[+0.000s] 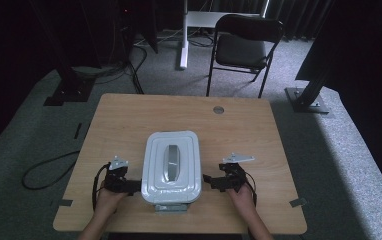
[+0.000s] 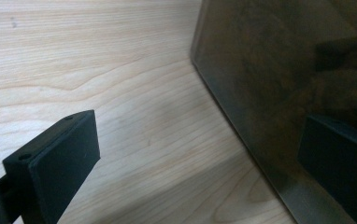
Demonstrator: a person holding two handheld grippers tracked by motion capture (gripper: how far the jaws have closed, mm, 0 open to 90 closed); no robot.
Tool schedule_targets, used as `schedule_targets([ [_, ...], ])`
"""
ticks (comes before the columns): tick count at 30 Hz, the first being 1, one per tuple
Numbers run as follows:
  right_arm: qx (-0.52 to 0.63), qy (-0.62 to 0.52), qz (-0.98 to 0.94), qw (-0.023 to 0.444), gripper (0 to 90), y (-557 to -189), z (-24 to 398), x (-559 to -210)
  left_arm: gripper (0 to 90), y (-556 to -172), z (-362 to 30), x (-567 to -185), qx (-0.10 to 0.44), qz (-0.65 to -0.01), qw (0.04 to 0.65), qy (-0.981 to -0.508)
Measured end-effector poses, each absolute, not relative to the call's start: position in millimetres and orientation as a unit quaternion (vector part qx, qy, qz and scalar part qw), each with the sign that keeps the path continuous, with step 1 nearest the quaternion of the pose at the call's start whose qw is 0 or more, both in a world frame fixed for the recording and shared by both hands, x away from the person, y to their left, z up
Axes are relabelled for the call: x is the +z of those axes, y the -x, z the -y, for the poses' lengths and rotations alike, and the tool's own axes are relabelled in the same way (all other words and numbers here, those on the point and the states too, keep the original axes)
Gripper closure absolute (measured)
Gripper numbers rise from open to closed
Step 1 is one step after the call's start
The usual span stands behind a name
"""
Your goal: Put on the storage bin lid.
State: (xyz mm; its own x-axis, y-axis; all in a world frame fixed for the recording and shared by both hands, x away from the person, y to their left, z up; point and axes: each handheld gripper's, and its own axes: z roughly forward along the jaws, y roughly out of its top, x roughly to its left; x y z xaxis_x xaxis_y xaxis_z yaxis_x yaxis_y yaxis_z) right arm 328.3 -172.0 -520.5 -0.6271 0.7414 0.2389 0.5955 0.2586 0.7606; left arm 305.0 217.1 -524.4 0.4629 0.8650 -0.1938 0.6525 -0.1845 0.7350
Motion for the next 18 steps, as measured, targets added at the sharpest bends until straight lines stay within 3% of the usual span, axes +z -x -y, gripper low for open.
schedule_targets([
  [18,0.435,-0.435,-0.782,0.103,12.6,-325.7,186.1,-522.6,0.5,-304.0,-232.8,-525.9,0.183,-0.485,0.444,-0.731],
])
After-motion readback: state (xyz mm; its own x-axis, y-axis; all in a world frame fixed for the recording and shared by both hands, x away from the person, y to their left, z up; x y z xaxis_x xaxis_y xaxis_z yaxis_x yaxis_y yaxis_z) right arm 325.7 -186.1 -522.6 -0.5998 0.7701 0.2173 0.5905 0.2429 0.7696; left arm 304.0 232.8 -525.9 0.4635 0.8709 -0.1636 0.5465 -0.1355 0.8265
